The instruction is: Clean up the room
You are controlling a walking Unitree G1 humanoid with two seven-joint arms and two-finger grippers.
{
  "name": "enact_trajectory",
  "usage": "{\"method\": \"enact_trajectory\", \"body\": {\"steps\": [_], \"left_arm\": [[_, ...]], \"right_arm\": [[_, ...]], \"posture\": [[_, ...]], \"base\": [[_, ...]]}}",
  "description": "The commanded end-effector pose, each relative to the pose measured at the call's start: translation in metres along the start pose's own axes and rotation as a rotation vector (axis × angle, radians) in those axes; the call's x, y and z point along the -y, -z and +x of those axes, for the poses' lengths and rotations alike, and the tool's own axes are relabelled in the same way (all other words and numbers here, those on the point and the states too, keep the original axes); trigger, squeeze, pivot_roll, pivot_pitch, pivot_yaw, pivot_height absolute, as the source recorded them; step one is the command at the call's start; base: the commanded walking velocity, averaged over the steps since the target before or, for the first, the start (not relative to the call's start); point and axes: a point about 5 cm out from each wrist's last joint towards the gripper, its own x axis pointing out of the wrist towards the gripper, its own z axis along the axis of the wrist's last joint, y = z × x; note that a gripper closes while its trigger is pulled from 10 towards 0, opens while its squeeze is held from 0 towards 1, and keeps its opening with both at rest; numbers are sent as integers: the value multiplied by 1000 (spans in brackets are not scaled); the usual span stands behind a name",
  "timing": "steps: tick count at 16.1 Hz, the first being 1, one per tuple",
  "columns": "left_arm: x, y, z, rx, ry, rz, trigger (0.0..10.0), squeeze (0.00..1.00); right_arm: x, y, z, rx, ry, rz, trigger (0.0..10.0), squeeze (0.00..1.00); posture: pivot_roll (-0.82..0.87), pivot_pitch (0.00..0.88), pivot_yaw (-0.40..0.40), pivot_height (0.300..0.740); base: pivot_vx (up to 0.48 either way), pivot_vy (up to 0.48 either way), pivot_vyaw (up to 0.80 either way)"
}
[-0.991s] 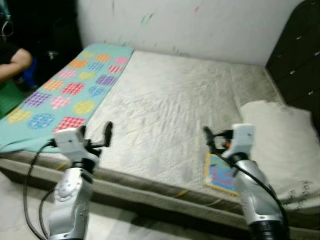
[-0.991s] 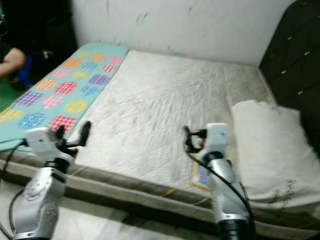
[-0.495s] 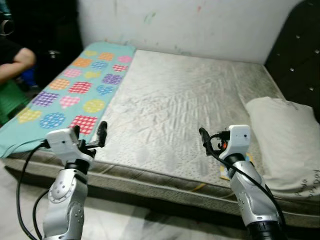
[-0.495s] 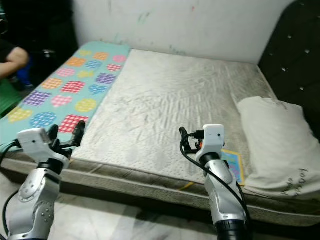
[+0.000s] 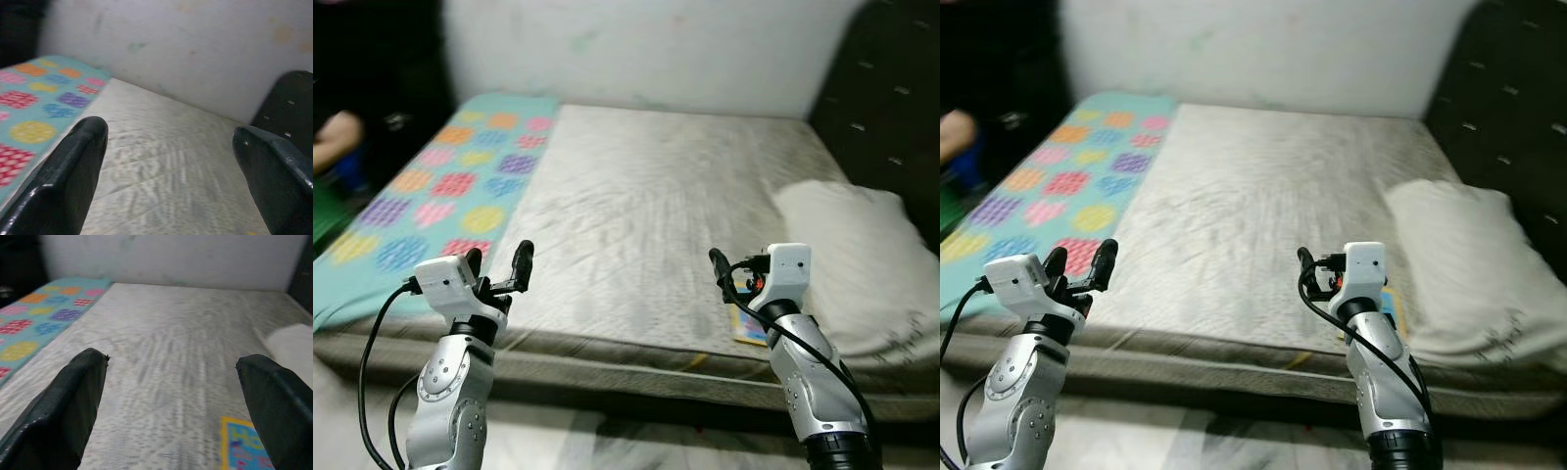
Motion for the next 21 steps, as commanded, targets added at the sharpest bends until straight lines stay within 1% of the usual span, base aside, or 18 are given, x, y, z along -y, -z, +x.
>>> {"method": "enact_trajectory", "body": {"steps": [1, 7, 13, 15, 16, 17, 18, 19, 20, 21], "left_arm": [[6, -3, 2, 12, 30, 1, 10000, 0], [5, -2, 2, -1, 26, 9, 10000, 0], [5, -2, 3, -2, 26, 10, 10000, 0], [5, 2, 3, -30, -28, 13, 10000, 0], [2, 1, 3, -26, -52, 11, 10000, 0], [-1, -1, 3, -21, -80, 16, 10000, 0], [-2, -2, 3, -18, -82, 19, 10000, 0], [-3, -5, 1, -6, -66, 32, 10000, 0], [-2, -6, 1, 0, -60, 33, 10000, 0], [-1, -8, 2, 5, -44, 51, 10000, 0]], "right_arm": [[1, -2, 1, 10, 5, 0, 10000, 0], [1, -3, 1, 12, 7, 1, 10000, 0], [4, -3, 1, 12, 18, -2, 10000, 0], [9, -2, 0, 9, 31, -8, 10000, 0], [10, -3, 0, 8, 35, -15, 10000, 0], [12, -4, 0, 7, 39, -25, 10000, 0], [14, -6, 0, 9, 40, -29, 10000, 0], [16, -7, 1, 5, 43, -49, 10000, 0], [17, -6, 1, 2, 45, -51, 10000, 0], [17, -6, 2, 0, 46, -55, 10000, 0]], "posture": [[-66, 0, -7, 740], [-65, 0, -5, 740], [-67, 0, -2, 740], [-68, 0, -9, 740], [-66, 0, -19, 740], [-66, 0, -19, 740], [-67, 0, -30, 740], [-65, 0, -38, 740], [-54, 0, -50, 740], [-53, 0, -53, 740]], "base": [[319, 0, 0], [299, 0, 0], [248, 0, 0], [0, 0, 0], [0, 0, 0], [0, 0, -463], [0, 0, -800], [0, 364, -800], [0, 476, -800], [0, 480, -800]]}}
